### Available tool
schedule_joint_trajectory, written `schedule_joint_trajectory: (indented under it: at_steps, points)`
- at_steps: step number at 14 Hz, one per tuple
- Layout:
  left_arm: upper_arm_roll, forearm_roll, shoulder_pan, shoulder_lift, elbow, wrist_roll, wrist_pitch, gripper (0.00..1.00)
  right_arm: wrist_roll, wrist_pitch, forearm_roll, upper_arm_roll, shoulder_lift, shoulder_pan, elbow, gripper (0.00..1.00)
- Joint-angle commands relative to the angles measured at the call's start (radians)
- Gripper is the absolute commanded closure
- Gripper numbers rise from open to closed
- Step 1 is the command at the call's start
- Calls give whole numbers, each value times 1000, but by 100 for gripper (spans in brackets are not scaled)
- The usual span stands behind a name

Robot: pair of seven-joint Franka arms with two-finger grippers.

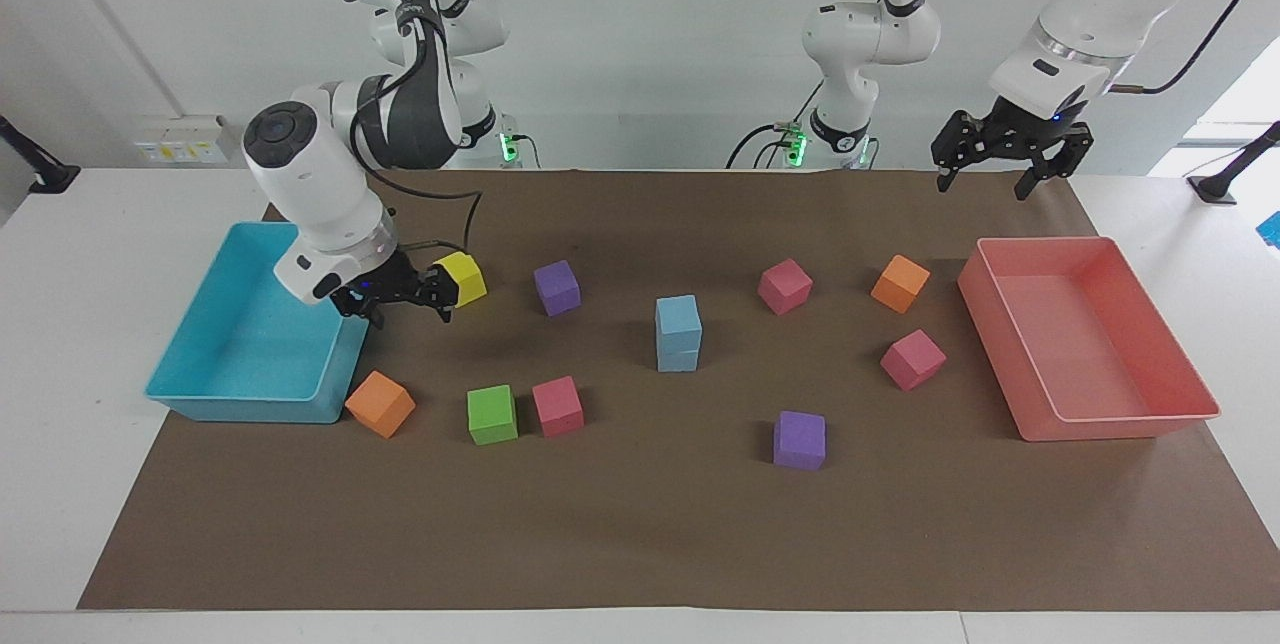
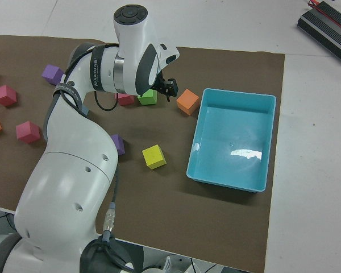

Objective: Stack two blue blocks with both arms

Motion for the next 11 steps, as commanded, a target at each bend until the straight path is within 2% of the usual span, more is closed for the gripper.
schedule_joint_trajectory:
  at_steps: [1, 7, 11]
  points:
    - [-11, -7, 16, 6, 11, 4, -11, 0, 30, -94, -65, 7, -62, -6, 36, 0]
    - [-12, -9, 20, 4, 8, 10, -29, 0, 15, -215, -128, 9, -173, -26, 36, 0]
    - [-11, -7, 21, 1, 4, 9, -31, 0, 4, -237, -150, 7, -191, -26, 38, 0]
